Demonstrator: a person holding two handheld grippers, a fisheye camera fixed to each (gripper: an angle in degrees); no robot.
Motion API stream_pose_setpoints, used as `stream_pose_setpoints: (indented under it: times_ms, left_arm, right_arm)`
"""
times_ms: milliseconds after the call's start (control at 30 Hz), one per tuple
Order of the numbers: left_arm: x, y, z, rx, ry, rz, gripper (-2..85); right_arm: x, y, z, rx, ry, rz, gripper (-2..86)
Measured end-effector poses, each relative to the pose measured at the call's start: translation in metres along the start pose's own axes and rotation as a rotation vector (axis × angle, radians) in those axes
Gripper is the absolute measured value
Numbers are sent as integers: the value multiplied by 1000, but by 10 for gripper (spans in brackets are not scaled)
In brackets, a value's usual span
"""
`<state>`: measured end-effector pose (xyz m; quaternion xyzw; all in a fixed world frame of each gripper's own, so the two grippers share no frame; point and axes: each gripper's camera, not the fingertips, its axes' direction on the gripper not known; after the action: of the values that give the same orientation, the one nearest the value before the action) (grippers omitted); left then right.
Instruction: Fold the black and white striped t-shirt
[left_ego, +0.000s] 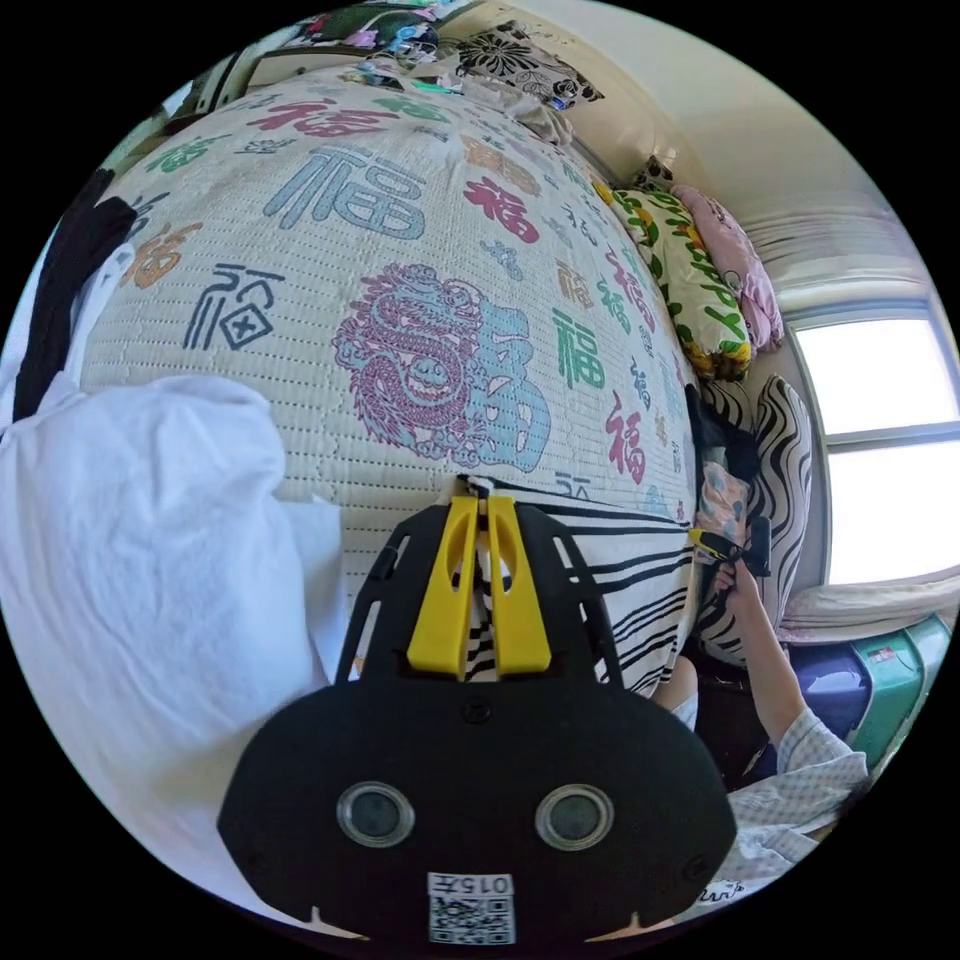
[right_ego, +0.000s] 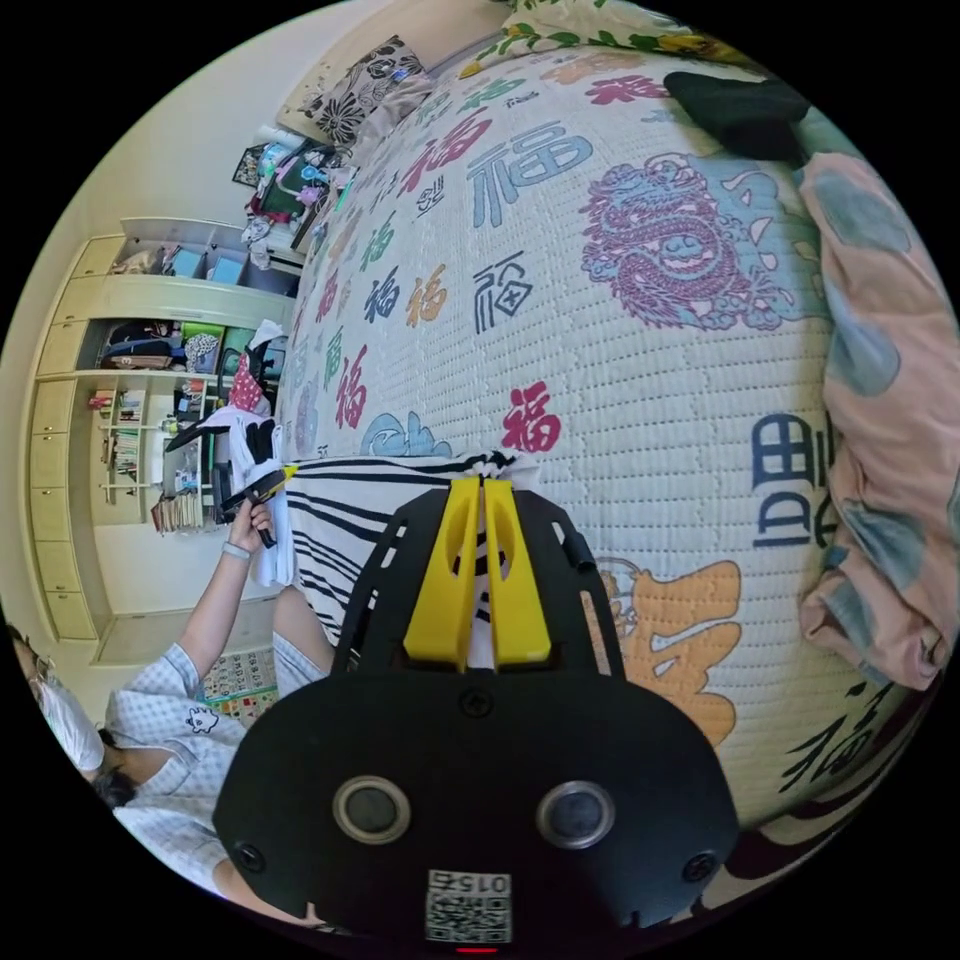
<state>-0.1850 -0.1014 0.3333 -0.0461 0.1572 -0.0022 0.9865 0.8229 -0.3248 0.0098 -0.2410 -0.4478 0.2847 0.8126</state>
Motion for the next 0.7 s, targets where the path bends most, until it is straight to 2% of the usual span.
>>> stream_pose_setpoints:
  times_ms: [233,367,467,600,700]
  left_arm:
    - [-6,1,-6,14,-77,-15,9]
    - [0,11,-18,15,-140,-7,37]
    - [17,35,-36,19,-197,90,53]
    - [44,95,-51,-39,-239,225,63]
    - [48,143,-48,-93,-157,207,68]
  right_arm:
    - [7,-20,7,-19,46,2,4]
    - [4,-20,4,32,19,-17,34]
    - [-5,1,-10,63,16,-86,51]
    - [-25,52,0,-39,46,-149,71]
    - [-37,87,29,-142,37,-162,76]
